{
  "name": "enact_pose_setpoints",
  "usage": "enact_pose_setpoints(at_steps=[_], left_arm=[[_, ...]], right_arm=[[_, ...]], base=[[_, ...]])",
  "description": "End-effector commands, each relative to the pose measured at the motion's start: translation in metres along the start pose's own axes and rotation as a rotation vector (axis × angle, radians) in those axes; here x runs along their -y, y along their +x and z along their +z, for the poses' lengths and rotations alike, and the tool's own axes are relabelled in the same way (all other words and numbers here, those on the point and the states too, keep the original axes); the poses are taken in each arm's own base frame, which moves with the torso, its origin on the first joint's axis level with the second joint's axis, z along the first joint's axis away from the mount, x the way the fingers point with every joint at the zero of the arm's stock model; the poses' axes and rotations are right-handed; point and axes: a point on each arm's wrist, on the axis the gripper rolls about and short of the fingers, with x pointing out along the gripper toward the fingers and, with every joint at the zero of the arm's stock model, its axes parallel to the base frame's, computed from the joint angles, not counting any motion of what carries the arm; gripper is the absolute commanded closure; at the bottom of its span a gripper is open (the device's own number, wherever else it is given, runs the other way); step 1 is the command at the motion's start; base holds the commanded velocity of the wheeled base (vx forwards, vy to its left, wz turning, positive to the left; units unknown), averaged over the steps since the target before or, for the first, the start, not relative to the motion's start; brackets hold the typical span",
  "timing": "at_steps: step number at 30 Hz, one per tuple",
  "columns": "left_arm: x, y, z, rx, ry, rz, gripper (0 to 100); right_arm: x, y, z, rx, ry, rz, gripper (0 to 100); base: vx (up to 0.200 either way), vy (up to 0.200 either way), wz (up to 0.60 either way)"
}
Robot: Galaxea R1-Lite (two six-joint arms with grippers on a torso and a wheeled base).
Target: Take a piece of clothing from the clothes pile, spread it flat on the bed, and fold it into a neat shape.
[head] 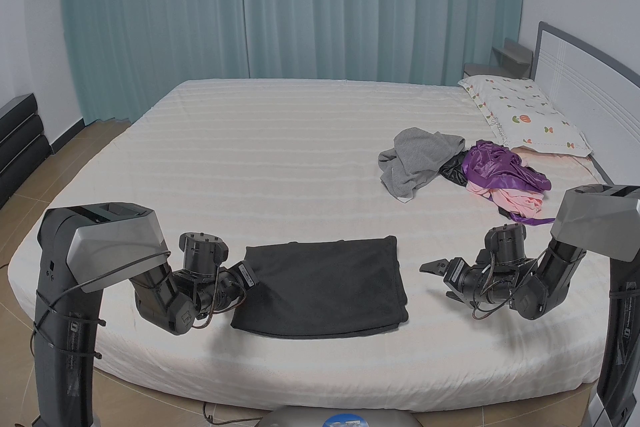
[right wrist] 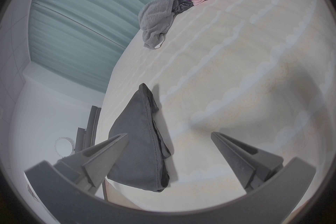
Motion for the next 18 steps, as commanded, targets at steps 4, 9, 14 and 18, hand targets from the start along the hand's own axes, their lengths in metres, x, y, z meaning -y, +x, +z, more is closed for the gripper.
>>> enact_pose_setpoints(at_steps=[4,9,14,18], left_arm=[[-0.0012,0.0001,0.0,0.002,-0.001,-0.002,100],[-0.0011,-0.0003,0.0001,0.003,-0.001,0.0,100],[-0.0012,-0.0009,0.0017,0.007,-0.003,-0.001,100],[-0.0018,-0.0008,0.0028,0.01,-0.004,0.0,100]], right_arm=[[-0.0002,0.0001,0.0004,-0.006,0.001,0.008,0],[0.0004,-0.0002,0.0005,-0.007,0.002,0.008,0],[0.0004,-0.0002,0.0005,-0.007,0.002,0.008,0],[0.0004,-0.0002,0.0005,-0.007,0.002,0.008,0]], base=[[0.0,0.0,0.0],[0.0,0.0,0.0],[0.0,0.0,0.0],[0.0,0.2,0.0]])
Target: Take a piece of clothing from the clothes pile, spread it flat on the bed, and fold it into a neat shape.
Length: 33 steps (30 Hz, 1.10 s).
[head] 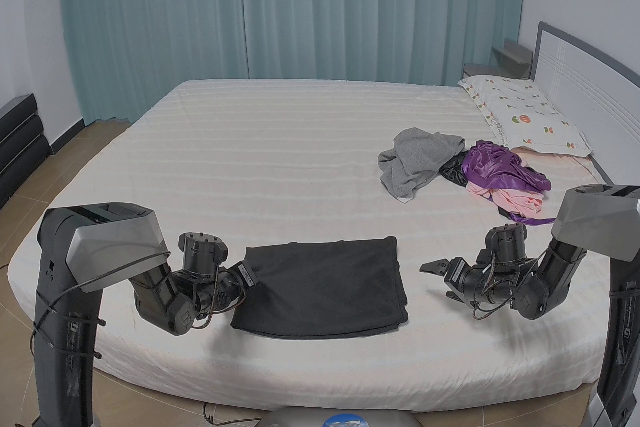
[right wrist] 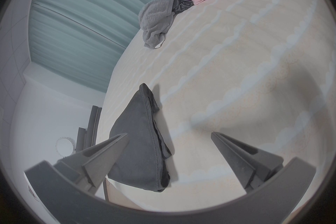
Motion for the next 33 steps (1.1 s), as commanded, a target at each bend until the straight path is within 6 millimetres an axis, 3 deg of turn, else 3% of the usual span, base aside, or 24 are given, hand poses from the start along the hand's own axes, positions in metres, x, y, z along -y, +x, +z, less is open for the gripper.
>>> enact_pose_setpoints(at_steps=[1,23,33], left_arm=[[0.0,0.0,0.001,0.003,-0.002,0.0,100],[0.0,-0.008,0.009,0.024,-0.013,0.003,100],[-0.004,-0.008,0.012,0.027,-0.02,0.014,100]], right_arm=[[0.0,0.0,0.0,0.0,-0.001,0.001,0],[0.0,0.0,0.0,0.0,-0.001,0.001,0],[0.0,0.0,0.0,0.0,-0.001,0.001,0]], base=[[0.0,0.2,0.0],[0.0,0.2,0.0],[0.0,0.0,0.0]])
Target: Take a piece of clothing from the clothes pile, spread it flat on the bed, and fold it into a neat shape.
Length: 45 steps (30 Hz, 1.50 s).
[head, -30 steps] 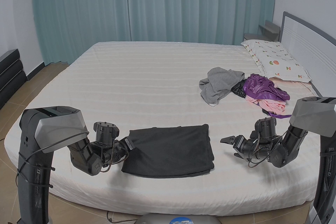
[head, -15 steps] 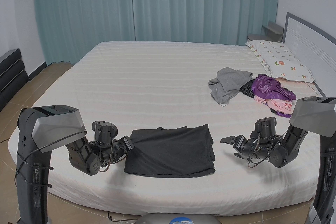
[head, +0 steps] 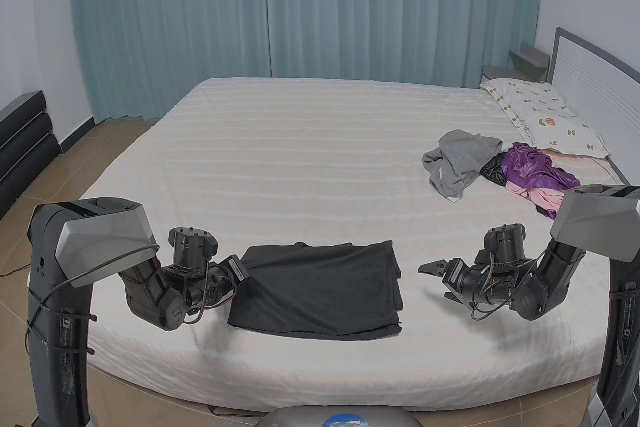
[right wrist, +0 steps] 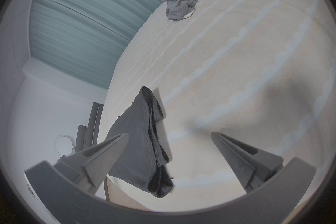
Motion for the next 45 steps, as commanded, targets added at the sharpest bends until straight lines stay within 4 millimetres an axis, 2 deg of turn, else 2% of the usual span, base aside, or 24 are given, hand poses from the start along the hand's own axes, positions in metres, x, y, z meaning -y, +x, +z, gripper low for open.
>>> enact_pose_setpoints(at_steps=[1,11,45], left_arm=[[-0.0002,0.0002,-0.0001,-0.001,-0.001,0.001,100],[-0.0016,-0.0004,0.001,-0.001,-0.003,0.006,100],[-0.0015,-0.005,-0.0005,-0.002,-0.03,0.02,100]], right_arm=[[-0.0001,0.0,0.0,0.001,0.0,0.0,0],[-0.0001,0.0005,-0.0007,-0.001,-0.001,0.0,0],[-0.0004,0.0006,-0.0011,-0.002,-0.003,0.0,0]], base=[[0.0,0.0,0.0],[0.0,0.0,0.0],[0.0,0.2,0.0]])
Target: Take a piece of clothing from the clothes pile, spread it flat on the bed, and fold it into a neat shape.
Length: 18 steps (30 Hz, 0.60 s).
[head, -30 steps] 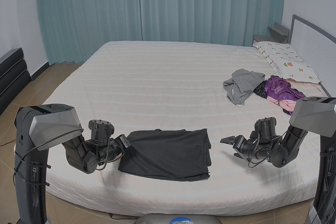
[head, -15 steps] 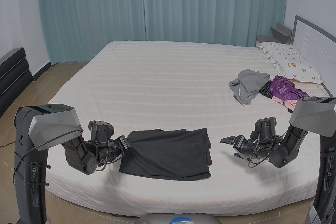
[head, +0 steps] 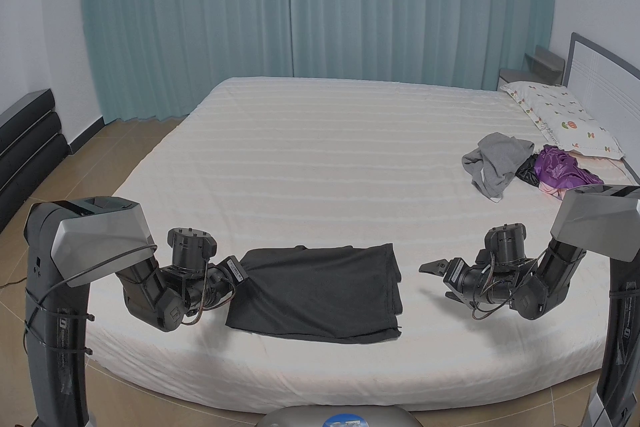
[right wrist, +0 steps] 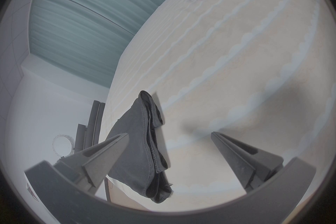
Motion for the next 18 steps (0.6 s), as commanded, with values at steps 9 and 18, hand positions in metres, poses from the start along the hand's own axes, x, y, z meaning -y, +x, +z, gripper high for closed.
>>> enact_pose_setpoints(at_steps=[9,18], left_arm=[[0.001,0.001,-0.004,-0.015,0.004,0.006,100],[0.004,-0.002,-0.014,-0.081,0.017,0.058,100]], right_arm=[[0.0,0.0,0.0,-0.001,0.0,0.0,0],[0.001,0.001,-0.001,-0.002,0.0,-0.002,0]], base=[[0.0,0.2,0.0],[0.0,0.044,0.0]])
